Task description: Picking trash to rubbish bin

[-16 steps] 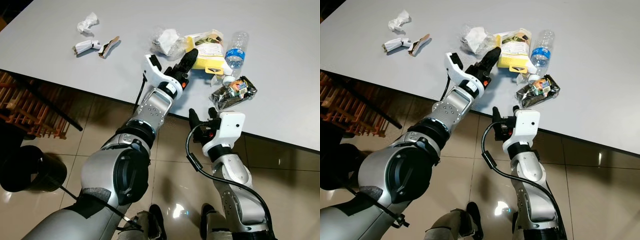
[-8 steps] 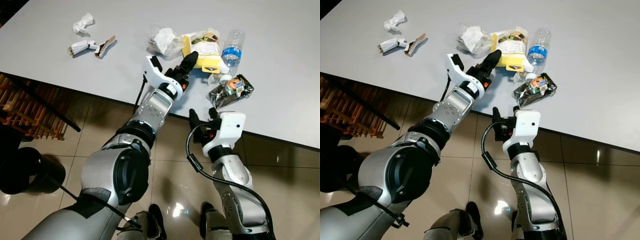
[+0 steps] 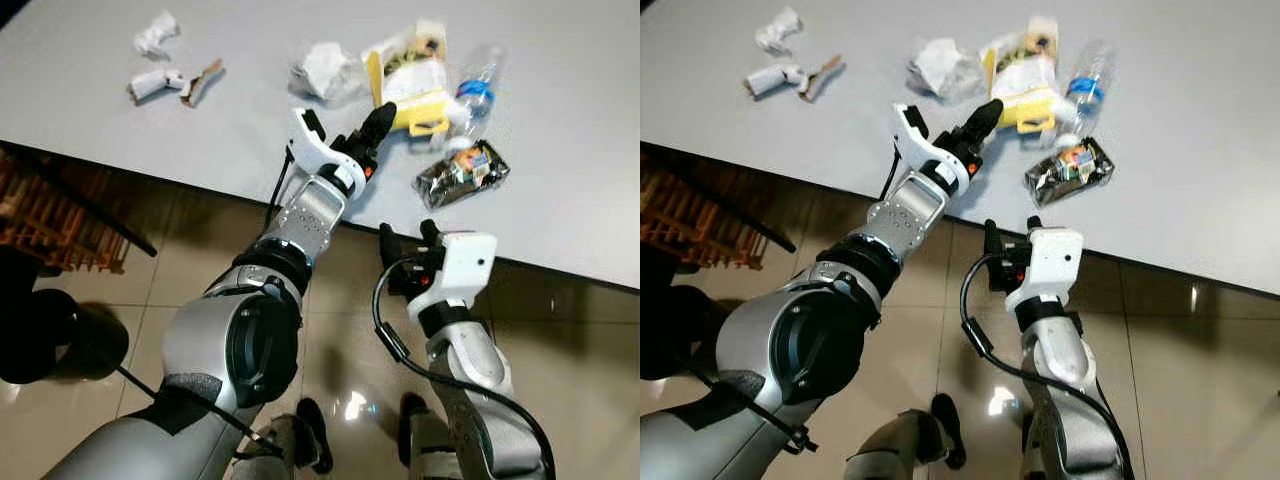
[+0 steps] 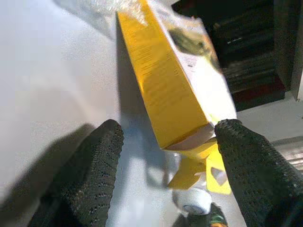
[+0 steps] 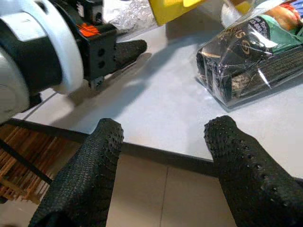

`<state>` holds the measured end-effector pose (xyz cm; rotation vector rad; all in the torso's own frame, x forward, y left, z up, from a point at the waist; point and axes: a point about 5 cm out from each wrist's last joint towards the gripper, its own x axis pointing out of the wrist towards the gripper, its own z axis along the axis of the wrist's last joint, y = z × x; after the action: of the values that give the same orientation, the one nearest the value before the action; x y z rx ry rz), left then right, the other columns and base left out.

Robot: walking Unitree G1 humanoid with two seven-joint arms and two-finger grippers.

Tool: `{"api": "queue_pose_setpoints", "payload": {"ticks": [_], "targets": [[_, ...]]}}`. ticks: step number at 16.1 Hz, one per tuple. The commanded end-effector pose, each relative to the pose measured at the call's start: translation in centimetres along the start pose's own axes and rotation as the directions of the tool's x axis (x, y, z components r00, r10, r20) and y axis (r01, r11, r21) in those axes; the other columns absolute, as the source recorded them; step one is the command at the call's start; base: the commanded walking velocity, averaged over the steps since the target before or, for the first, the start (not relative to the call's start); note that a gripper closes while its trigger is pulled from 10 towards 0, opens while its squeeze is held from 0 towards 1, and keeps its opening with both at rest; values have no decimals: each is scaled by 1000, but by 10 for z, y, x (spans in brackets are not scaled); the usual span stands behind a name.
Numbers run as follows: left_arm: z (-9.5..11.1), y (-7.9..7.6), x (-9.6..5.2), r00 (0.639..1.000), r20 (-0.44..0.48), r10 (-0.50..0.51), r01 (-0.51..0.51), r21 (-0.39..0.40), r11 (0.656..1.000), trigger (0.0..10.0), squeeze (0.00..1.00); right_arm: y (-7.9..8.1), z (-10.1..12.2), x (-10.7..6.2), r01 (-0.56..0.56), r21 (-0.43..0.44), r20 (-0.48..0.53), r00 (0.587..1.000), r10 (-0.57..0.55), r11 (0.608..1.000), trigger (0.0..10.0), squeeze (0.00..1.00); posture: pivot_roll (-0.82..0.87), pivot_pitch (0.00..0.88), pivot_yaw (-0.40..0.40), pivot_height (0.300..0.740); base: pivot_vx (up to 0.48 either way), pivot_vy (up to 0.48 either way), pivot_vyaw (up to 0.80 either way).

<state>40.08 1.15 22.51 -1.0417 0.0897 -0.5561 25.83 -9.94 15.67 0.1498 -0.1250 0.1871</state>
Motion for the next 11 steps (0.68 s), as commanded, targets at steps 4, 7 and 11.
{"api": "queue_pose_setpoints", "payload": {"ticks": [4, 7, 11], "targets": [[1, -24, 10, 998, -2, -63, 63, 17, 998, 10000, 0, 10, -15, -11, 28, 60, -97, 995, -22, 998, 10000, 0, -361, 384, 174, 740, 0, 0, 0], [7, -35, 13, 994, 18, -107, 106, 22, 994, 2627, 0, 10, -15, -13, 35, 63, -103, 994, -29, 997, 10000, 0, -367, 383, 175, 740, 0, 0, 0], [5, -39, 15, 992, 8, -127, 127, 30, 991, 0, 0, 10, -16, -13, 46, 69, -106, 994, -38, 997, 10000, 0, -361, 377, 184, 740, 0, 0, 0]]}}
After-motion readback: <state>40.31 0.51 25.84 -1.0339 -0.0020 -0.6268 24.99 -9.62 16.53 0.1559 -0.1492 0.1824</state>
